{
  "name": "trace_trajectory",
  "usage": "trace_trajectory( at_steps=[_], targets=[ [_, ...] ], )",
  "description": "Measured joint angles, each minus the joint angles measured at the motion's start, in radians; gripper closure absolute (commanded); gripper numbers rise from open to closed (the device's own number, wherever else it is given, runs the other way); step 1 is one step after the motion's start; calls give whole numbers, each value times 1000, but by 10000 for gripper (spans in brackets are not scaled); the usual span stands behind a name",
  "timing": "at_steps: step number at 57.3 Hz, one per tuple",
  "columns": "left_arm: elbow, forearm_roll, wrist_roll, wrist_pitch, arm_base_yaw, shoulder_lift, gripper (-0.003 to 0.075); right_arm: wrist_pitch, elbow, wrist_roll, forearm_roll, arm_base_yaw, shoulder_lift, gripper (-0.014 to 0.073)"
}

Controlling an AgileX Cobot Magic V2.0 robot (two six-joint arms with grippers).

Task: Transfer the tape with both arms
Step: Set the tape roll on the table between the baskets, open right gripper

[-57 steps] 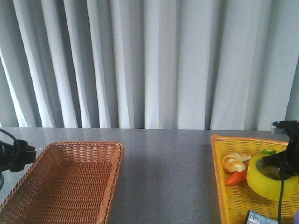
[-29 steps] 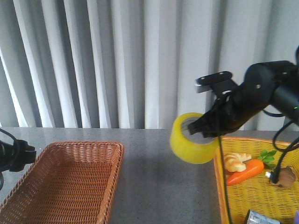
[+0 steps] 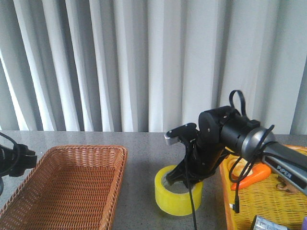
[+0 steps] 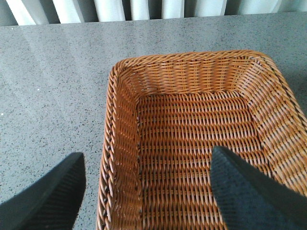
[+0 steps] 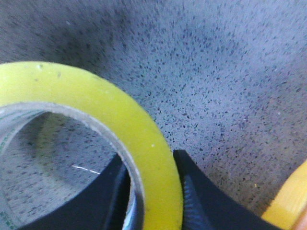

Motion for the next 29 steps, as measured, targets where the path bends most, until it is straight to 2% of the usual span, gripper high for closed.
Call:
trace_trajectory(
  at_steps=[11, 29],
  targets=[
    [0, 0, 0, 0, 0, 0, 206, -15, 0, 7, -16, -1, 39, 331],
    [0, 0, 0, 10, 0, 0, 206, -32, 0, 18, -20, -1, 73, 264]
  ],
)
